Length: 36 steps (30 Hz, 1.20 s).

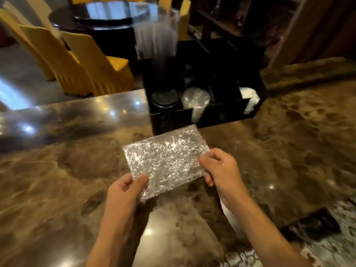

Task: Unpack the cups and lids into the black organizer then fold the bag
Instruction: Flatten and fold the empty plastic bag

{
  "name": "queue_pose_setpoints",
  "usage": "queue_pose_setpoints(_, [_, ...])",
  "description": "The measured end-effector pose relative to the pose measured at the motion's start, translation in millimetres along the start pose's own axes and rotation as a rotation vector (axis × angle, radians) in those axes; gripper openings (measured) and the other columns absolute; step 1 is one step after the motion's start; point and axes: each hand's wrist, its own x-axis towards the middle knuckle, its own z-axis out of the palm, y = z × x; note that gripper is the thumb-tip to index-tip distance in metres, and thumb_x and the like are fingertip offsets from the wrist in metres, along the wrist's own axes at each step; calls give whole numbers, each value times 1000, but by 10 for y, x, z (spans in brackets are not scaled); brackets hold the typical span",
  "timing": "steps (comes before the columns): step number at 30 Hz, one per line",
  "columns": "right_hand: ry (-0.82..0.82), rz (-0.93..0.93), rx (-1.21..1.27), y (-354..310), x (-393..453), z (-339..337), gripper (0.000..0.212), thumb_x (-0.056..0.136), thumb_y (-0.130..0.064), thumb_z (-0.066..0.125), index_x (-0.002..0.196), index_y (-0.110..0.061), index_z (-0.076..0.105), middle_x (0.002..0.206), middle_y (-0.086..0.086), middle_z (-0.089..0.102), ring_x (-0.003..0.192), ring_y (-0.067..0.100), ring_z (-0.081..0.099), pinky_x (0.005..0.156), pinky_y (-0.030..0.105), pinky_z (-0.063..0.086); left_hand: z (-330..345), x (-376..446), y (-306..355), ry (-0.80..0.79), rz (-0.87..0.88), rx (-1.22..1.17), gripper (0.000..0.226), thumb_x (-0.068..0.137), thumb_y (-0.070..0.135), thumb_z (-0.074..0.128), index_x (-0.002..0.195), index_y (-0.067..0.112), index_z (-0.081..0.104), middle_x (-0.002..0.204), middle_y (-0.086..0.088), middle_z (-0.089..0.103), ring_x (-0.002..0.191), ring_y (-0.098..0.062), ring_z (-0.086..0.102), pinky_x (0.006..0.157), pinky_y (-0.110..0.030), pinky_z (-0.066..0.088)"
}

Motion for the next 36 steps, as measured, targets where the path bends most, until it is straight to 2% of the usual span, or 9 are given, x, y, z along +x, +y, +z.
queue_pose_setpoints(6, [188, -32, 71, 8, -552, -1311, 19, 96, -19, 63, 80, -10, 58, 49, -10, 51, 39, 9, 32, 35, 21, 25, 1005, -249, -429, -44, 126, 195, 25, 83, 25, 77, 71, 4, 68, 53, -4, 46, 47, -12, 37, 49, -26, 32])
queue_pose_setpoints(9, [276, -44, 72, 16, -854, -1933, 19, 97, -17, 62, 82, -7, 57, 47, -8, 46, 36, 6, 33, 34, 17, 26, 1483, -464, -701, -114, 103, 242, 18, 88, 25, 74, 74, 14, 76, 59, -5, 52, 51, -12, 43, 49, -23, 39])
queue_pose_setpoints(13, [367, -48, 49, 53, -1401, -3027, 22, 97, -24, 62, 86, -5, 60, 61, 18, 47, 42, 9, 35, 38, 19, 30, 2408, -916, -1134, -242, 99, 252, 14, 90, 21, 72, 78, 15, 77, 59, 0, 55, 53, -11, 45, 51, -24, 41])
queue_pose_setpoints(17, [506, -43, 66, 102, -1977, -4021, 26, 90, -42, 66, 85, -17, 67, 54, 3, 49, 42, 10, 36, 39, 22, 29, 3326, -1329, -1512, -397, 133, 304, 13, 89, 20, 73, 78, 15, 77, 58, 2, 56, 53, -8, 48, 50, -23, 44])
queue_pose_setpoints(20, [632, -41, 64, 156, -2345, -4662, 22, 92, -41, 66, 87, -19, 69, 69, 26, 54, 47, 14, 39, 45, 29, 31, 3974, -1622, -1759, -535, 157, 356, 17, 92, 17, 71, 76, 13, 75, 56, 5, 54, 52, -6, 46, 48, -19, 42])
queue_pose_setpoints(25, [856, -14, 89, 289, -2736, -5590, 22, 90, -40, 67, 100, -21, 71, 88, 0, 77, 56, -4, 61, 49, 11, 42, 4976, -1946, -2165, -708, 130, 408, 18, 94, 19, 69, 80, 8, 73, 59, 4, 55, 54, -7, 49, 53, -26, 44])
queue_pose_setpoints(31, [996, 1, 83, 439, -2835, -6742, 15, 94, -27, 65, 90, -13, 69, 60, -2, 66, 50, 8, 52, 48, 20, 41, 6187, -2107, -2716, -814, 99, 455, 18, 94, 20, 69, 78, 13, 73, 58, 7, 54, 55, -8, 47, 56, -32, 41])
queue_pose_setpoints(33, [1002, 15, 88, 482, -2767, -7180, 16, 94, -23, 65, 92, -8, 69, 68, 15, 66, 58, 18, 55, 54, 31, 45, 6593, -2105, -2921, -824, 85, 458, 19, 94, 20, 69, 77, 14, 73, 57, 6, 53, 55, -8, 46, 57, -33, 40])
queue_pose_setpoints(36, [964, 42, 147, 457, -2583, -7823, 14, 95, -19, 65, 97, -5, 69, 78, 7, 74, 66, 17, 67, 63, 30, 56, 7204, -2058, -3166, -798, 38, 460, 20, 94, 19, 69, 75, 14, 72, 57, 5, 53, 54, -8, 45, 56, -33, 40])
